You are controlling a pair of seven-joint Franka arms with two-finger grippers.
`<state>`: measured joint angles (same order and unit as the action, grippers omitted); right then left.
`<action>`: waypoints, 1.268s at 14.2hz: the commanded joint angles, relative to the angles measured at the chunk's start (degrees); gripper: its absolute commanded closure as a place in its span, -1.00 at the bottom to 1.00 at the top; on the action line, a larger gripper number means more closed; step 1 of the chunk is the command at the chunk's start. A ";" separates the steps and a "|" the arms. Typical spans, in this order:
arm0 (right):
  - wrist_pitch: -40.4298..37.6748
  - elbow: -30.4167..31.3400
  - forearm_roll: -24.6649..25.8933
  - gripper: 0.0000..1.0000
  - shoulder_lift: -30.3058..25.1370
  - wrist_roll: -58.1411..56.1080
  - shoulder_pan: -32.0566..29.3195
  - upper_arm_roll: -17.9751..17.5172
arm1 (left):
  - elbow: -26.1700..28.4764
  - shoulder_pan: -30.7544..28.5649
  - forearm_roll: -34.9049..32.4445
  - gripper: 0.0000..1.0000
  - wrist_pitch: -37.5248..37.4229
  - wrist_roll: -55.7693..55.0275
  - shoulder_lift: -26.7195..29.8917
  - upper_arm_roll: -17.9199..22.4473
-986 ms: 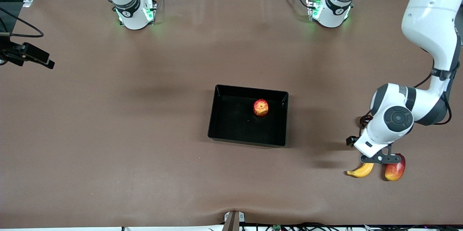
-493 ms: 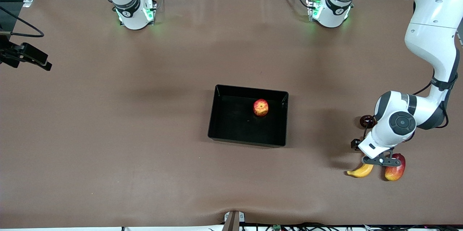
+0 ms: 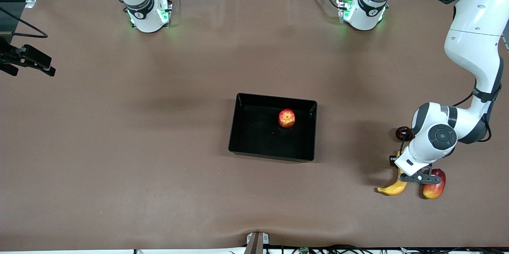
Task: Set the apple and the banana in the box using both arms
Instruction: 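Move the left gripper back down onto the yellow banana, then grasp the banana with the left gripper and lift it toward the box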
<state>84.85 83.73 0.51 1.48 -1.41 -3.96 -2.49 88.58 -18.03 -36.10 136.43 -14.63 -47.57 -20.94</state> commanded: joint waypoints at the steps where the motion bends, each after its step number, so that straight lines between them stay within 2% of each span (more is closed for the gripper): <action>1: -0.30 -0.41 1.08 -1.00 0.01 -1.23 0.18 -0.06 | -0.17 -0.16 0.95 1.00 -5.27 -0.75 2.91 -4.96; 5: -0.39 -0.41 0.99 -1.00 0.10 -1.23 0.09 -0.06 | -0.08 -0.16 0.95 1.00 -14.42 -6.87 8.09 -15.15; 7: -0.48 -0.41 0.90 -1.00 0.10 -1.14 -0.17 -0.14 | -0.17 -0.08 0.95 1.00 -18.73 -15.03 8.54 -21.91; 10: -0.48 -0.41 0.90 -1.00 0.10 -1.14 -0.17 -0.06 | -0.25 1.76 0.86 1.00 -20.07 -28.57 8.63 -29.57; 15: -0.48 -0.41 0.81 -1.00 0.10 -1.14 -0.35 -0.06 | -1.13 15.19 0.60 1.00 -19.45 -45.46 6.44 -29.42; 16: -0.39 -0.41 0.81 -1.00 0.10 -1.14 -0.35 -0.06 | -2.53 18.35 0.42 1.00 -19.36 -47.75 5.30 -28.64; 18: -0.48 -0.41 0.81 -1.00 0.10 -1.14 -0.35 -0.06 | -5.51 26.08 0.94 1.00 -19.10 -52.59 4.07 -23.56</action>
<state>84.82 83.73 0.51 1.62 -1.93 -4.00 -2.35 87.37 2.13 -35.75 117.18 -63.89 -41.57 -48.68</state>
